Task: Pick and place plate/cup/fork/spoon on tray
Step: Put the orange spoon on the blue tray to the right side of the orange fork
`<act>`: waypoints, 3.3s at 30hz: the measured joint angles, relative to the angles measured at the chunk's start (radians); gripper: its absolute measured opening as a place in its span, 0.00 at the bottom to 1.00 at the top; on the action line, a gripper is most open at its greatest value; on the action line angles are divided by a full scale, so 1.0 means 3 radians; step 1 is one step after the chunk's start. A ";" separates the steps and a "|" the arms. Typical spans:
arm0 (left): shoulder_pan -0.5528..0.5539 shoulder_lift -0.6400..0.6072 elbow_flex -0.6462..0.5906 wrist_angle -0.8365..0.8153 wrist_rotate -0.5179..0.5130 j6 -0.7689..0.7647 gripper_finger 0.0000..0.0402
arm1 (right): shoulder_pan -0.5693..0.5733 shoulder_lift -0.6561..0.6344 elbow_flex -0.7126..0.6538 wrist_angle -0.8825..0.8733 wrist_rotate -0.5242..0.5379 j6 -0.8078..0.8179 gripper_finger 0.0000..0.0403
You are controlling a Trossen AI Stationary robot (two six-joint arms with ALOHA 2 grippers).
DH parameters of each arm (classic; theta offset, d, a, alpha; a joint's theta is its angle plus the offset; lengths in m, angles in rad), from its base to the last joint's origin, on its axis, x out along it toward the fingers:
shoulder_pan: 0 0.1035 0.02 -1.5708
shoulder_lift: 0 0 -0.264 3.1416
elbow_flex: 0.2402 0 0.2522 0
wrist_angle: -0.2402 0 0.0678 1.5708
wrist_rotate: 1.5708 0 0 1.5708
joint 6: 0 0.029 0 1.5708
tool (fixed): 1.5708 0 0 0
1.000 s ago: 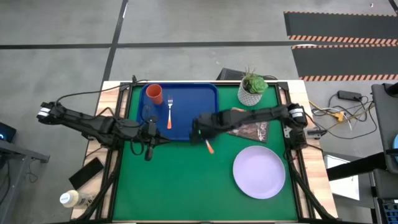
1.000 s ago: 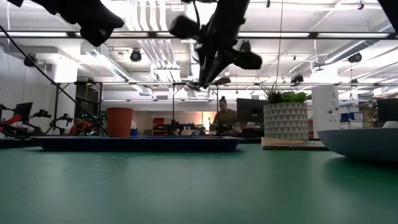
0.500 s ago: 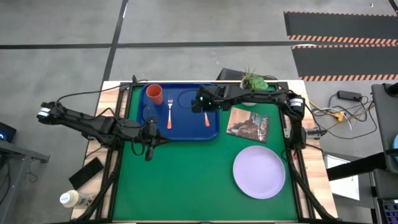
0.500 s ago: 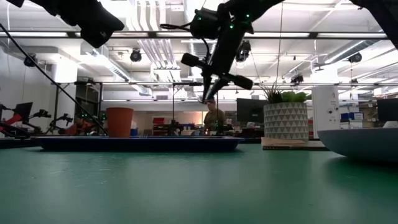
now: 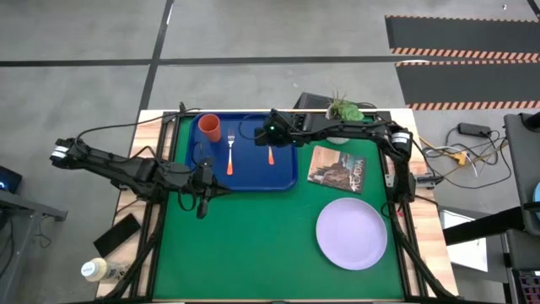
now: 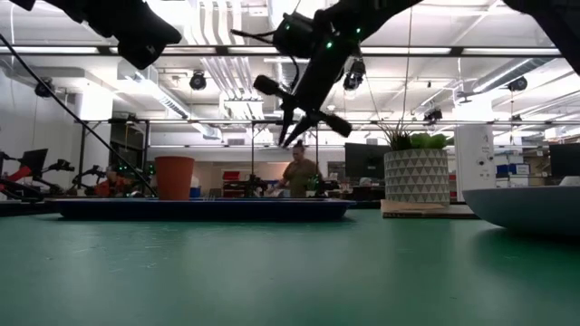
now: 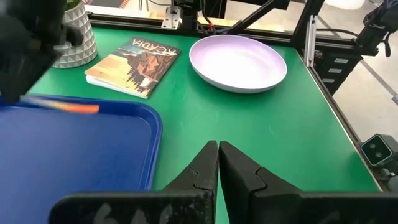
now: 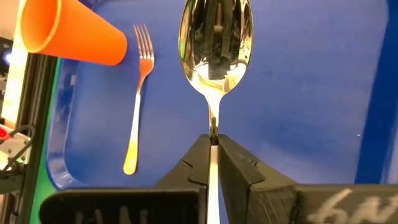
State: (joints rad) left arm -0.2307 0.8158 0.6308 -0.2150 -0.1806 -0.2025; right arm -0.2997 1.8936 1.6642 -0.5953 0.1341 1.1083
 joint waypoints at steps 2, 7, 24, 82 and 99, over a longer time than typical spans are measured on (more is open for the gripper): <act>0.0000 0.0000 0.0000 0.0038 0.0000 0.0002 0.00 | 0.0000 0.0109 0.0000 0.0191 -0.0021 -0.0006 0.03; 0.0000 0.0000 0.0000 0.0076 0.0000 0.0003 0.00 | -0.0100 0.0335 -0.0001 0.0534 -0.0478 -0.0001 0.03; 0.0000 0.0000 0.0000 0.0066 0.0000 0.0004 0.00 | -0.0215 0.0352 0.0056 -0.0614 0.0098 -0.0118 0.03; 0.0000 0.0024 0.0000 0.0127 0.0001 -0.0002 0.00 | 0.0155 0.0292 0.0592 -0.2114 0.0488 -0.1334 0.20; 0.0001 0.0852 -0.0001 0.1194 -0.0122 -0.0539 0.00 | 0.1541 -0.1526 -0.1717 -0.0191 0.1075 -0.2148 0.07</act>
State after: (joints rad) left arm -0.2306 1.0713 0.6304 0.1431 -0.2173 -0.3642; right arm 0.1626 1.4358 1.1491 -0.6527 0.4567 0.4639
